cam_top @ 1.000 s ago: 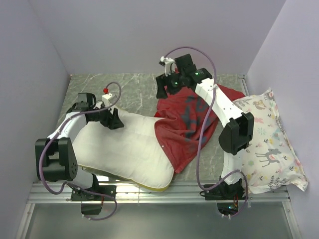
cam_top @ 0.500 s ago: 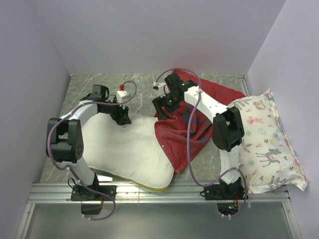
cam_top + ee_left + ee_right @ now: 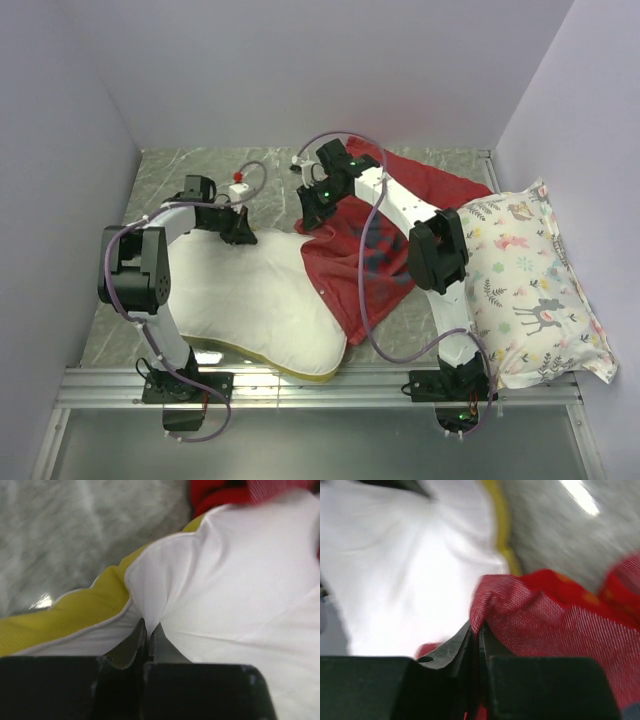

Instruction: Put the pillow into the pillowcase

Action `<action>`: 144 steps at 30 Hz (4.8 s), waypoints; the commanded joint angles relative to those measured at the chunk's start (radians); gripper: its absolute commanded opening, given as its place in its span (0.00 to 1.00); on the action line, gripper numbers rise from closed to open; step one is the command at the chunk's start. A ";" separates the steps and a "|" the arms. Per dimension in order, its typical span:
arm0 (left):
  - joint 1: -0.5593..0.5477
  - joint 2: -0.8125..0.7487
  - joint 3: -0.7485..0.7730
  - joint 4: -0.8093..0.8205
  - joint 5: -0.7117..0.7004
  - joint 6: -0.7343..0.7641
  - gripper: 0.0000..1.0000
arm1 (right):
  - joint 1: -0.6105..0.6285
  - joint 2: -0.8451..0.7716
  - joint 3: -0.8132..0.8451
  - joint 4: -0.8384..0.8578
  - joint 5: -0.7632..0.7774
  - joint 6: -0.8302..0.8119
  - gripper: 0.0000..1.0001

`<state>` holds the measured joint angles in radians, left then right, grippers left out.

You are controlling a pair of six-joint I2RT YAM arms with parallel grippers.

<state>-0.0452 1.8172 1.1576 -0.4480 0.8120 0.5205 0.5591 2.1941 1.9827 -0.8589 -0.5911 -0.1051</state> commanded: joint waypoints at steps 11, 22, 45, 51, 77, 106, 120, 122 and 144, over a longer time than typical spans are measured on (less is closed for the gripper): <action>0.289 -0.113 -0.134 0.558 -0.205 -0.883 0.01 | 0.047 -0.170 0.042 0.113 -0.016 0.042 0.96; 0.223 -0.381 -0.025 -0.234 0.101 0.291 0.99 | -0.044 -0.674 -0.620 0.123 0.030 0.013 0.72; -0.411 -0.494 -0.509 0.025 -0.199 0.342 0.47 | 0.163 -0.692 -1.034 0.473 0.186 0.002 0.77; -0.384 -0.444 -0.469 0.019 -0.146 0.345 0.33 | 0.171 -0.625 -1.052 0.639 0.361 0.044 0.77; -0.108 -0.240 -0.181 0.305 -0.151 -0.551 0.00 | 0.156 -0.718 -0.923 0.333 -0.084 -0.073 0.00; -0.220 -0.524 -0.234 0.017 0.006 -0.255 0.75 | 0.090 -0.735 -0.629 0.198 -0.001 -0.044 0.61; -0.007 -0.382 -0.170 0.178 -0.306 -0.513 0.76 | 0.143 -0.070 0.157 0.075 0.551 0.070 0.59; 0.001 -0.358 -0.173 0.192 -0.303 -0.551 0.77 | 0.150 -0.048 0.165 0.052 0.566 0.067 0.59; 0.008 -0.272 -0.361 0.517 -0.036 -0.730 0.23 | 0.308 -0.243 -0.130 0.440 0.000 0.244 0.00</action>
<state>-0.0315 1.5902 0.8436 -0.0391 0.6010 -0.1303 0.8211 2.1124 1.9362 -0.6025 -0.1844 -0.0105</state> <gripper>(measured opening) 0.261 0.012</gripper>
